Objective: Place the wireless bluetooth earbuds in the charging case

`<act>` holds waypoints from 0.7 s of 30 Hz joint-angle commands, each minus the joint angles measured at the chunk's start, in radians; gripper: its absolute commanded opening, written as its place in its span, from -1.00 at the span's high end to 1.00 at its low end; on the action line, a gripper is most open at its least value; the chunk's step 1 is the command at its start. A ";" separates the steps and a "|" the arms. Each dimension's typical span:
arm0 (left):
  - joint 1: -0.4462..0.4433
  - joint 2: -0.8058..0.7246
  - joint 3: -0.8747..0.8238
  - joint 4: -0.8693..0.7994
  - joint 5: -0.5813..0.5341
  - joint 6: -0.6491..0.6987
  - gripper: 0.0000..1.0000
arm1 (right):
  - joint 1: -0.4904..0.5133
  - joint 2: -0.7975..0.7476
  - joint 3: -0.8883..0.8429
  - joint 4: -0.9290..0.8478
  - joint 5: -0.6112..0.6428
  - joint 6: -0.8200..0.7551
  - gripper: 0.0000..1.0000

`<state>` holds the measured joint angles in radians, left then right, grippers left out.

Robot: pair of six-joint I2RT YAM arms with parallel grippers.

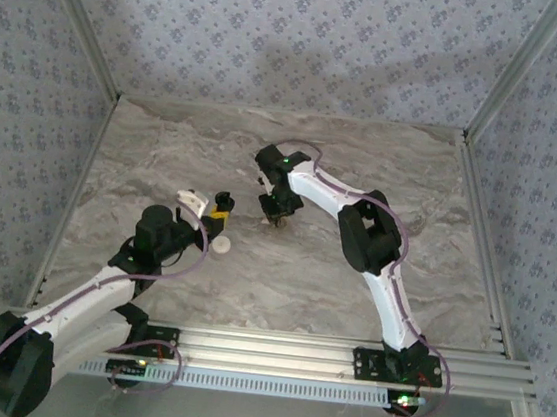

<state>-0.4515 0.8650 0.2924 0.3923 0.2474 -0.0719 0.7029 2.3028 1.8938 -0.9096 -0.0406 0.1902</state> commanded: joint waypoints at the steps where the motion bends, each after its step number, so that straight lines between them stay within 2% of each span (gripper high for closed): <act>1: 0.006 0.006 0.014 0.012 0.025 0.013 0.79 | 0.004 -0.078 -0.063 0.056 0.021 0.034 0.60; 13: -0.001 0.146 0.059 0.069 0.139 -0.004 0.80 | -0.011 -0.403 -0.399 0.424 0.051 0.067 0.62; 21: -0.019 0.261 0.121 0.112 0.251 0.004 0.80 | 0.000 -0.624 -0.567 0.571 0.096 0.013 0.62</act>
<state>-0.4595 1.1027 0.3565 0.4427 0.4164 -0.0727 0.6968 1.7412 1.3640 -0.4194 0.0238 0.2310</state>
